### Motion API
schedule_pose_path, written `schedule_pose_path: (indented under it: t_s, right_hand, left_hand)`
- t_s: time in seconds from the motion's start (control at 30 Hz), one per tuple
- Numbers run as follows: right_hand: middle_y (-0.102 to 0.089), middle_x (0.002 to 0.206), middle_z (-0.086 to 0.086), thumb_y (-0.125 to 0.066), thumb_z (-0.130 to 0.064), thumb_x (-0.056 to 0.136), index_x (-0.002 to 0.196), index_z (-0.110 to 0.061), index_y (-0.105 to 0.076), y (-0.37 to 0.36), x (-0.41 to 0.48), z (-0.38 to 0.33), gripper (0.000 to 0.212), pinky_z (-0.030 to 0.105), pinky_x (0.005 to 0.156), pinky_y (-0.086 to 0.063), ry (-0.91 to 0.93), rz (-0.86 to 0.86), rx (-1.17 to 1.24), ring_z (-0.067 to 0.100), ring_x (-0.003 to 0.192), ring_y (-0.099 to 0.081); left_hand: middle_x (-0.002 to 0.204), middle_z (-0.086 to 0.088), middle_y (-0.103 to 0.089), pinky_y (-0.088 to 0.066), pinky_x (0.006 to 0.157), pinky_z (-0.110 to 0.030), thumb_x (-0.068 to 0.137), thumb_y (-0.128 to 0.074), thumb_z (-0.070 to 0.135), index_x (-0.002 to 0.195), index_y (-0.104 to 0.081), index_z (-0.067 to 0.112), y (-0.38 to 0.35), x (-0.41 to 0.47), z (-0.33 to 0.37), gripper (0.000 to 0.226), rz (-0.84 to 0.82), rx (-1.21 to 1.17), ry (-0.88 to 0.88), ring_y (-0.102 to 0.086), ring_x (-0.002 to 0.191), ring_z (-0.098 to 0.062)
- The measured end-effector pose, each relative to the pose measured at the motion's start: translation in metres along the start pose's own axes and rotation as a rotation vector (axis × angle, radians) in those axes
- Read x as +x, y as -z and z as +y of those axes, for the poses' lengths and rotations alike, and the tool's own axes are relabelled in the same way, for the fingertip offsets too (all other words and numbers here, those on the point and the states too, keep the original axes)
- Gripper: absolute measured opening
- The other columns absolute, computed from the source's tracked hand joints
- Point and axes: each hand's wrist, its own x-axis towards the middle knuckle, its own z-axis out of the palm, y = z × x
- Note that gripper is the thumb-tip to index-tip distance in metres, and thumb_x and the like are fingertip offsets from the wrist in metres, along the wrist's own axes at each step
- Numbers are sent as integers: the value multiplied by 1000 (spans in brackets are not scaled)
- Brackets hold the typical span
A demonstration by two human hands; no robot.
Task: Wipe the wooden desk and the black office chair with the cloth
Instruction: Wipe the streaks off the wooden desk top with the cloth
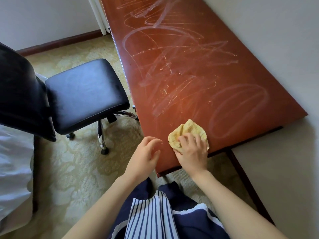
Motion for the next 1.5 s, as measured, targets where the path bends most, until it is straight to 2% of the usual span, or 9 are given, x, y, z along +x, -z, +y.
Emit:
schedule_pose_path:
  t_s: [0.13,0.27,0.4,0.6,0.77,0.9,1.0,1.17,1.5]
  right_hand:
    - [-30,150,20,-60,-43,87,142,-22,-41,-8,7,10,62,55,111,-25,-38,-227,-18,39,138,-27]
    - [-3,159,9,-27,-52,98,152,-24,-5,-23,35,15,65,45,119,-3,-130,-382,41,28,146,1]
    - [4,160,7,-21,-49,100,152,-20,-2,-38,64,-9,63,45,116,6,-124,-459,58,28,146,9]
    - [-3,159,1,-28,-51,99,151,-25,-15,-42,26,-40,59,42,116,10,149,-447,53,23,146,7]
    - [-42,146,5,-72,-36,80,137,-21,-50,-22,-9,-13,64,51,112,-28,324,-412,60,28,137,-34]
    - [-49,141,5,-83,-26,68,134,-21,-54,-10,-25,22,72,49,107,-34,305,-383,51,28,132,-43]
    - [-44,145,4,-75,-22,79,136,-22,-50,-6,-15,44,63,45,111,-28,222,-365,73,28,136,-37]
    - [-14,158,-4,-42,-34,100,148,-30,-27,-16,33,50,50,32,117,-1,21,-404,56,18,147,-6]
    - [-6,160,1,-29,-42,102,149,-31,-22,-52,102,-32,49,46,116,2,22,-491,27,26,146,2]
  left_hand:
    - [128,5,-46,-40,95,-20,93,-56,13,128,-54,17,-3,-2,-9,35,-30,45,62,-49,110,-10]
    - [157,-1,-16,-27,113,-34,90,-63,22,150,-23,17,-4,-3,-22,72,-114,142,176,-22,142,-19]
    - [160,-4,14,-13,119,-37,79,-73,43,151,11,14,-4,1,-31,115,-227,325,235,4,148,-19]
    - [156,-6,26,3,117,-44,71,-72,59,148,20,8,-3,15,-36,130,-337,514,281,22,144,-23]
    - [155,-14,27,1,117,-46,77,-75,47,145,22,1,-8,21,-35,127,-481,596,269,21,144,-27]
    - [155,-15,27,-1,118,-45,83,-71,21,146,21,1,-8,22,-34,113,-501,679,272,19,145,-28]
    - [156,-14,24,-3,118,-46,86,-59,7,147,19,2,-3,25,-36,100,-526,700,234,17,145,-28]
    - [158,-3,23,-6,118,-43,85,-55,-1,150,14,12,11,32,-45,96,-574,521,240,11,147,-24]
    - [159,1,16,-11,119,-35,91,-59,12,153,2,17,29,4,-57,87,-356,338,344,7,147,-18]
